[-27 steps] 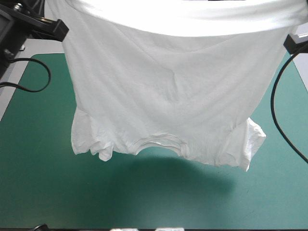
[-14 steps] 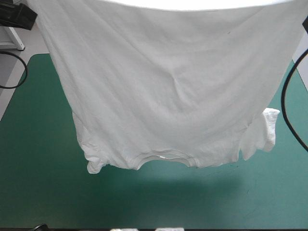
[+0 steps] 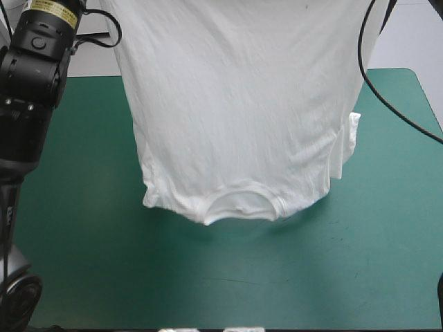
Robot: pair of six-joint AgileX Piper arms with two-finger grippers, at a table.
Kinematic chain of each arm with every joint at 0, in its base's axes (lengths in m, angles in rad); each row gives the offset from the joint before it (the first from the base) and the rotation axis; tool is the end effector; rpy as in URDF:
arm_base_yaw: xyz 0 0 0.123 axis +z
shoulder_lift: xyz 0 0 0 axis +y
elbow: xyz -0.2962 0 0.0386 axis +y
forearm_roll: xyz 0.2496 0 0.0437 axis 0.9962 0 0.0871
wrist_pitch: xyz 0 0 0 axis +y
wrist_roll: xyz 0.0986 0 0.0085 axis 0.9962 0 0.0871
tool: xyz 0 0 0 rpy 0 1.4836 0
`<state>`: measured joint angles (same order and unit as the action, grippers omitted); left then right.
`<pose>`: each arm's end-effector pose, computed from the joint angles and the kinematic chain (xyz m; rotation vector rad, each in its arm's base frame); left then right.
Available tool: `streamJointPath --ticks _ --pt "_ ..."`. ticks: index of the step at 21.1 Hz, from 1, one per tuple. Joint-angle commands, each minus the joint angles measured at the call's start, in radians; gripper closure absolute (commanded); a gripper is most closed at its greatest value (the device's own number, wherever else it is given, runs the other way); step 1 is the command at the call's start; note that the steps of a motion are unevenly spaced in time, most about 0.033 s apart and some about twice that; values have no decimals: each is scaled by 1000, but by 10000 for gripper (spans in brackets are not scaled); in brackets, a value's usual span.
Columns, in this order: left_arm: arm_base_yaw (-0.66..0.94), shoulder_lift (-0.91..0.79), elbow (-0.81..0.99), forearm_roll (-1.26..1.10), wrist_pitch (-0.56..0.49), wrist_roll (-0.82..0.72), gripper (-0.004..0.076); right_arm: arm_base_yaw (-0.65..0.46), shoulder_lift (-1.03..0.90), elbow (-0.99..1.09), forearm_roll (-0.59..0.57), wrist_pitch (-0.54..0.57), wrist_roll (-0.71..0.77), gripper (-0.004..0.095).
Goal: Fold the cloth
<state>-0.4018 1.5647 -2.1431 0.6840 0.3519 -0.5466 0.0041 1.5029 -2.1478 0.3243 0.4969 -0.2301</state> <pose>0.2950 -0.1018 0.6290 0.1090 1.1882 -0.1295 0.2862 0.0162 0.6309 -0.0951 1.3147 0.1523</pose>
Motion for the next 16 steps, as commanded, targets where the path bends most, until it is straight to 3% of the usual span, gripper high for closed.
streamJointPath --ticks 1,7,13,16 --pt "60 53 -127 -48 -189 -15 734 1 22 -28 10 -244 -20 924" --pt "67 195 -281 -34 -189 -10 734 1 106 -108 12 -201 -41 925" --pt "67 383 -279 -34 -63 -10 734 1 297 -108 12 34 3 925" --pt "67 480 -273 -56 60 -10 734 1 425 -108 12 107 3 924"
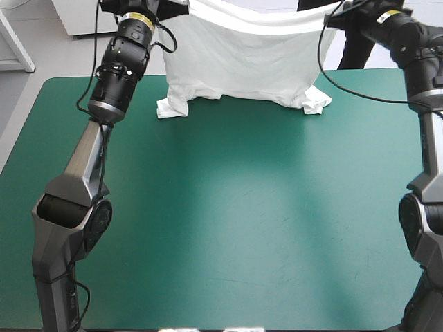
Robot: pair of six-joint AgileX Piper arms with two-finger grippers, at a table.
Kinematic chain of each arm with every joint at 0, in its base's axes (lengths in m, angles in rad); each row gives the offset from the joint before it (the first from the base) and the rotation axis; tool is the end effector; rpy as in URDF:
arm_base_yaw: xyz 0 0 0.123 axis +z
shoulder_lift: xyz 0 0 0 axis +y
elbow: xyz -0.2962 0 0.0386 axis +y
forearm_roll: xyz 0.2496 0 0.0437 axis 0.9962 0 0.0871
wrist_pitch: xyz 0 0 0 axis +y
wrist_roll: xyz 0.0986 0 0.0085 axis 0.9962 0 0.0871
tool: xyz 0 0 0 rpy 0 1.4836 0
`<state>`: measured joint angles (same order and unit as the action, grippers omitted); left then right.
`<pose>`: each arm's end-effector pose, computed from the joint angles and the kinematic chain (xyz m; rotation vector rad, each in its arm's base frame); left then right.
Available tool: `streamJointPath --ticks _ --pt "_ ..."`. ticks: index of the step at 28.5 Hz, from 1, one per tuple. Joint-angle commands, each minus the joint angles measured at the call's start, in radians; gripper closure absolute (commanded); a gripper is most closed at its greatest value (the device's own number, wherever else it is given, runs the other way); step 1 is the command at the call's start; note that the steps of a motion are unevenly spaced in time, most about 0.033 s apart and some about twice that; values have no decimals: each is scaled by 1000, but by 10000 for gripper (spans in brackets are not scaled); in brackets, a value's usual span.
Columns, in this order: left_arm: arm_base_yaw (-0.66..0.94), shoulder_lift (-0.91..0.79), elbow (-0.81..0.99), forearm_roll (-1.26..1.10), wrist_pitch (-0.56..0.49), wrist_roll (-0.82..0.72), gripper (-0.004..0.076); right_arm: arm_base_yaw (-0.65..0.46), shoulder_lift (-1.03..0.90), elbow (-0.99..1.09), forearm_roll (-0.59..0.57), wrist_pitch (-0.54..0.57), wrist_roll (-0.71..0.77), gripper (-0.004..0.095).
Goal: Fold the cloth
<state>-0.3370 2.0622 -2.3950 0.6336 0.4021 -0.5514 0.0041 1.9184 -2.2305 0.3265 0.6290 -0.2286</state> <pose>0.4713 -0.1408 0.4973 0.0923 1.4809 -0.0648 0.4564 0.0206 0.4868 -0.1066 1.7723 0.1993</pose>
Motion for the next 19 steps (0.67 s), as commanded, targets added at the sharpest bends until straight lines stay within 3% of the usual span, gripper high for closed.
streamJointPath --ticks 1,7,12,15,19 --pt "2 2 -15 -11 34 -6 734 1 31 -25 9 -8 8 924" --pt "4 89 67 -91 126 -6 734 1 180 -25 -7 96 39 919" --pt "0 57 211 -115 130 0 734 6 157 115 -58 79 34 910" --pt "0 -9 339 -115 113 0 734 29 86 315 -157 12 34 910" --pt "0 -175 643 -115 -66 -20 734 56 -48 600 -165 -181 34 911"
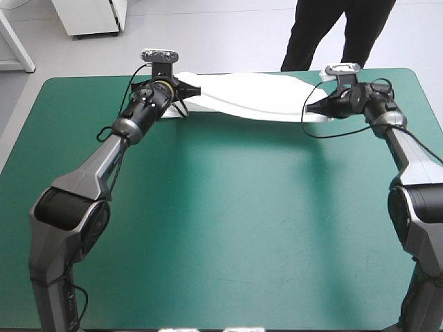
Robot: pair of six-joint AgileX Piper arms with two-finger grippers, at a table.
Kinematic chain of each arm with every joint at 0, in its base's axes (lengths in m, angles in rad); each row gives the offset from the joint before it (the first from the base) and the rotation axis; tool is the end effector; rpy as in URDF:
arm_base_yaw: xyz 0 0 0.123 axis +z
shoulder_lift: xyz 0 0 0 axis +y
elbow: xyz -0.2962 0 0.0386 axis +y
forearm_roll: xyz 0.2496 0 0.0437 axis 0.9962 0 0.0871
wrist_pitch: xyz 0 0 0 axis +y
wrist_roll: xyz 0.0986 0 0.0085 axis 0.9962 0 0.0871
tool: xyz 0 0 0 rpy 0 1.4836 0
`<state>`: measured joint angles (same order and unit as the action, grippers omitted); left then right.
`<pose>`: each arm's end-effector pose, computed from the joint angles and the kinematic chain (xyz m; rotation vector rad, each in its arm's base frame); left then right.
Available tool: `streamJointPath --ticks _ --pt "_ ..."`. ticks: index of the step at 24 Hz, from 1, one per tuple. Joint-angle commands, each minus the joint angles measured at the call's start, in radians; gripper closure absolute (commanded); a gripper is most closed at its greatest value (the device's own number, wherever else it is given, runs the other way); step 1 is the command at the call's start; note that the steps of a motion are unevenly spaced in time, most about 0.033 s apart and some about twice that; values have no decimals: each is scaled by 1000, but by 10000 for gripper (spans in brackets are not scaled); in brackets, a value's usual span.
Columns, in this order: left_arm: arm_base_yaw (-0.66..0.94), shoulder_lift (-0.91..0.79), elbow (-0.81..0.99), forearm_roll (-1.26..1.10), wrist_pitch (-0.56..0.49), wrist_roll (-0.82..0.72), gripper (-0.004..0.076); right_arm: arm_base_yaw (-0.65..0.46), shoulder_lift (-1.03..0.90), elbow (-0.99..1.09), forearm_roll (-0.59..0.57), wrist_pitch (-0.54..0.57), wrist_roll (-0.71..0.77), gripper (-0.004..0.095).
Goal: Fold the cloth
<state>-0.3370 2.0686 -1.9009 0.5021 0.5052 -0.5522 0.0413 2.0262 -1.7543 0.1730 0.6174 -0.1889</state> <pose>0.4905 -0.1474 0.3173 0.1020 2.0842 -0.0207 0.4852 0.0299 0.2767 -0.1529 2.3588 0.1151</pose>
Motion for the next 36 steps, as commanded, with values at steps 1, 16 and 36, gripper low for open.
streamJointPath --ticks 1,16,36 --pt "0 -228 232 16 -213 -33 734 24 -180 173 -12 -189 -5 911" --pt "-191 -911 1162 -45 -93 -114 734 140 -769 920 14 -131 103 911" --pt "-437 -1167 1317 -287 275 -177 633 142 -1156 1138 -27 279 182 733"
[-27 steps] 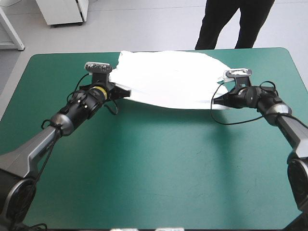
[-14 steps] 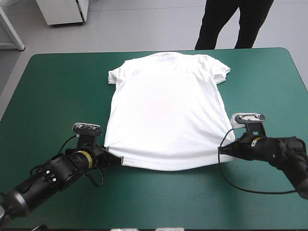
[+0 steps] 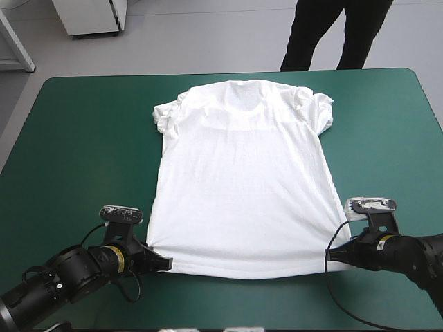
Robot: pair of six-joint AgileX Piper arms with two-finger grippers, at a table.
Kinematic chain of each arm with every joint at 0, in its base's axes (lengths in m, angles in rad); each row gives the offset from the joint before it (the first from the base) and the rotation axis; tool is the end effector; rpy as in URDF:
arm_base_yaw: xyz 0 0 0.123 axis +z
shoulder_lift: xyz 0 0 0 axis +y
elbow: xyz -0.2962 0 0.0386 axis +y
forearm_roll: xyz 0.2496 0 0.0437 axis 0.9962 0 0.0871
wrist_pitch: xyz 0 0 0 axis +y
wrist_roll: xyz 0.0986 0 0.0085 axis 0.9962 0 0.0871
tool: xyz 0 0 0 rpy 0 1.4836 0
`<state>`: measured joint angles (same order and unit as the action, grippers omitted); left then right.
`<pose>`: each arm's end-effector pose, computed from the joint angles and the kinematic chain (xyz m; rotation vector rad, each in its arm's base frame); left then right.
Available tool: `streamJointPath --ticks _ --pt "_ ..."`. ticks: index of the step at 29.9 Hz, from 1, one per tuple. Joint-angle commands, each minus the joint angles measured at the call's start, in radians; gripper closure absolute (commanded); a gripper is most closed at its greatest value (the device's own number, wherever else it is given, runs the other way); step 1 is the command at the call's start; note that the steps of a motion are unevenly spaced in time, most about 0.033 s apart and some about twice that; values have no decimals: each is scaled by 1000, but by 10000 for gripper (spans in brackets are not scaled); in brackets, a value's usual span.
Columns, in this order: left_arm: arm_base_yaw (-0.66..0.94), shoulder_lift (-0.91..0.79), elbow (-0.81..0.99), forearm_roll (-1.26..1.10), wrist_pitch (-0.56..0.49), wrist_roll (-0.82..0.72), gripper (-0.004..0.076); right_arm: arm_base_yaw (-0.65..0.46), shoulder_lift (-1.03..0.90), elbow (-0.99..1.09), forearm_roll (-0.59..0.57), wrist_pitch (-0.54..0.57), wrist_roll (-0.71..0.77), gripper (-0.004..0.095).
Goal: Fold the cloth
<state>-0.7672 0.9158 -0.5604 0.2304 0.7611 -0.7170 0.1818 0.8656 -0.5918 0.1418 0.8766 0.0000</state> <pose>0.1194 -0.0934 0.2524 0.2245 2.5846 -0.2890 0.1334 0.0355 0.2624 -0.1573 2.6342 0.2364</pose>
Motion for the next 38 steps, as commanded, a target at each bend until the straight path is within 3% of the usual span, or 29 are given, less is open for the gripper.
streamJointPath --ticks 1,4,6,8,15,22,27,38 --pt "-7 -15 -25 -33 33 -1 572 1 4 -25 9 31 -7 662" --pt "-7 -15 -57 -119 81 70 358 1 3 -35 46 45 12 382" --pt "-7 -15 -109 -149 163 86 241 1 3 -63 52 47 34 317" --pt "-7 -15 -178 -131 236 86 181 1 3 -110 52 48 54 327" --pt "40 33 -461 41 388 139 178 1 46 -337 0 108 141 331" --pt "298 241 -739 -63 387 416 178 1 184 -566 -75 165 155 331" --pt "470 430 -934 -182 356 534 178 1 277 -687 -111 180 162 331" --pt "516 830 -1241 -230 386 624 178 -9 431 -786 -142 177 171 331"
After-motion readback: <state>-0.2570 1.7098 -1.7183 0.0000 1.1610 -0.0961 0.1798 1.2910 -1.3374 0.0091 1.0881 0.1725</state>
